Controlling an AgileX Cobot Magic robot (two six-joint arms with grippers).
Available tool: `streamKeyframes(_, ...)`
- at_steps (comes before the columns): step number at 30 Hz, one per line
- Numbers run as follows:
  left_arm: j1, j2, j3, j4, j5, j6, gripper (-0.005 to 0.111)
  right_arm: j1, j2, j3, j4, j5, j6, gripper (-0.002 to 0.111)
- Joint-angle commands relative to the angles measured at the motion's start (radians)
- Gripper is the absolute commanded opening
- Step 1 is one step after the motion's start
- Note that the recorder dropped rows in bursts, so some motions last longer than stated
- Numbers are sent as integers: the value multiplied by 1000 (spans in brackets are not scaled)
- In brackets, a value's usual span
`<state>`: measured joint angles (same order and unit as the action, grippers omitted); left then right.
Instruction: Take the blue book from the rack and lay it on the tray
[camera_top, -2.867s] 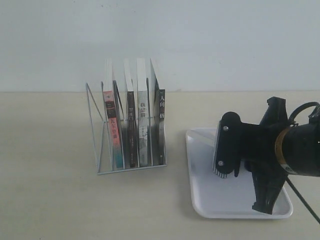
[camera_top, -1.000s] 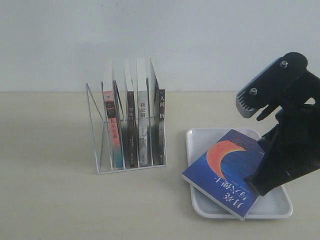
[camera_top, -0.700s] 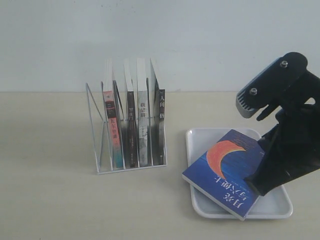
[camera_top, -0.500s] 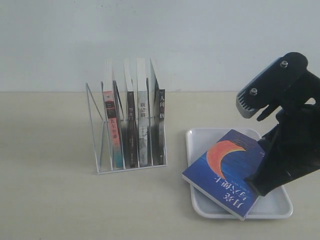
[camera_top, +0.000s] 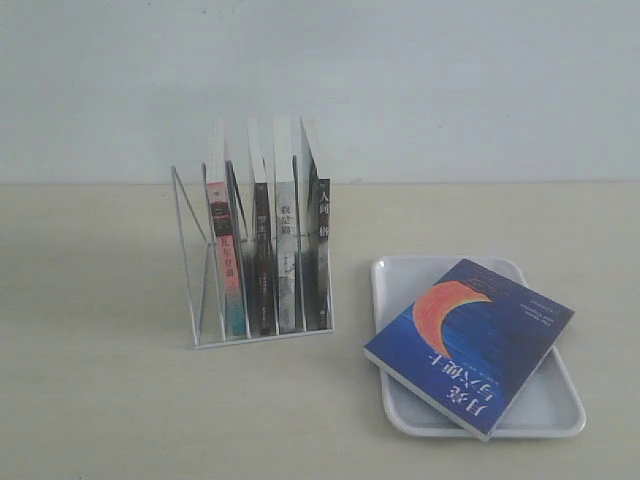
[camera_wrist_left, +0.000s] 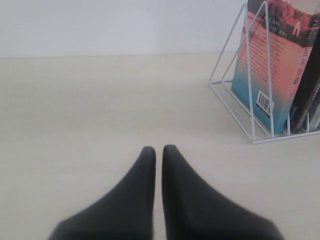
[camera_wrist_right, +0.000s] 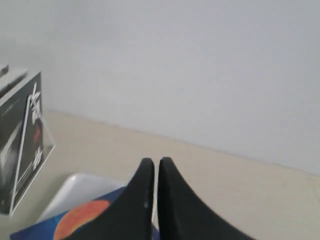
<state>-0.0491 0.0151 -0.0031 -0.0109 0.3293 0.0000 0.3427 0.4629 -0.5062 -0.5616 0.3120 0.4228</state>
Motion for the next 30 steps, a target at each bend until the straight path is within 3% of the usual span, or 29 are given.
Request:
streamKeyframes(1,3,-8,3,1,-14,6,4,-174,-276,232,7,-179,15,3)
streamKeyframes(5,3,-8,3,1,-14,6,4,-224,-463,357,35,-165,71,3)
streamKeyframes(17,3,-7,3,1,-14,6,4,-222,-463,401,56,-170,77,3)
streamKeyframes(23,3,-7,3,1,-14,6,4,-222,-463,433,481,-169,-416,3)
streamKeyframes(30,3,-7,3,1,-14,6,4,-222,-463,460,555,-159,-465,3)
